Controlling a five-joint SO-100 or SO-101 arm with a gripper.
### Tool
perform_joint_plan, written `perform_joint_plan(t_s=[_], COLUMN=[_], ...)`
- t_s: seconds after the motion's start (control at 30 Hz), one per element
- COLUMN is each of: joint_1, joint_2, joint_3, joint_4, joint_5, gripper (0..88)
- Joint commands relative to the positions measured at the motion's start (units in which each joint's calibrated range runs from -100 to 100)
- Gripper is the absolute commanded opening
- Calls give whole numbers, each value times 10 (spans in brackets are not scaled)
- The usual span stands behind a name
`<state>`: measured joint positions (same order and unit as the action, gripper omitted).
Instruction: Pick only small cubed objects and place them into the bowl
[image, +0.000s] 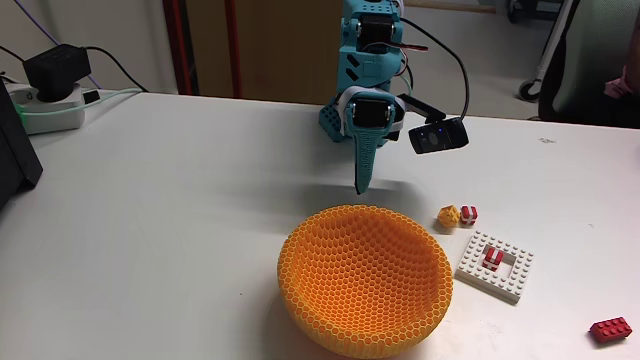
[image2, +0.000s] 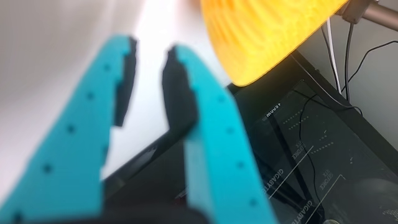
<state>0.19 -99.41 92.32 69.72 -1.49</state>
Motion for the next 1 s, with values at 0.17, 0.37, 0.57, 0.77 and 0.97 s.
perform_joint_plan(t_s=[0.17,0.37,0.57,0.77,0.97], joint_1=[-10,-9,-28,-108,-237], joint_2=[-6,-6,68,205,318], joint_3=[-9,-9,-149,-309,-398], joint_4=[0,0,1,13,67], joint_5=[-31,-28,-27,-13,-12], gripper=[0,0,0,0,0])
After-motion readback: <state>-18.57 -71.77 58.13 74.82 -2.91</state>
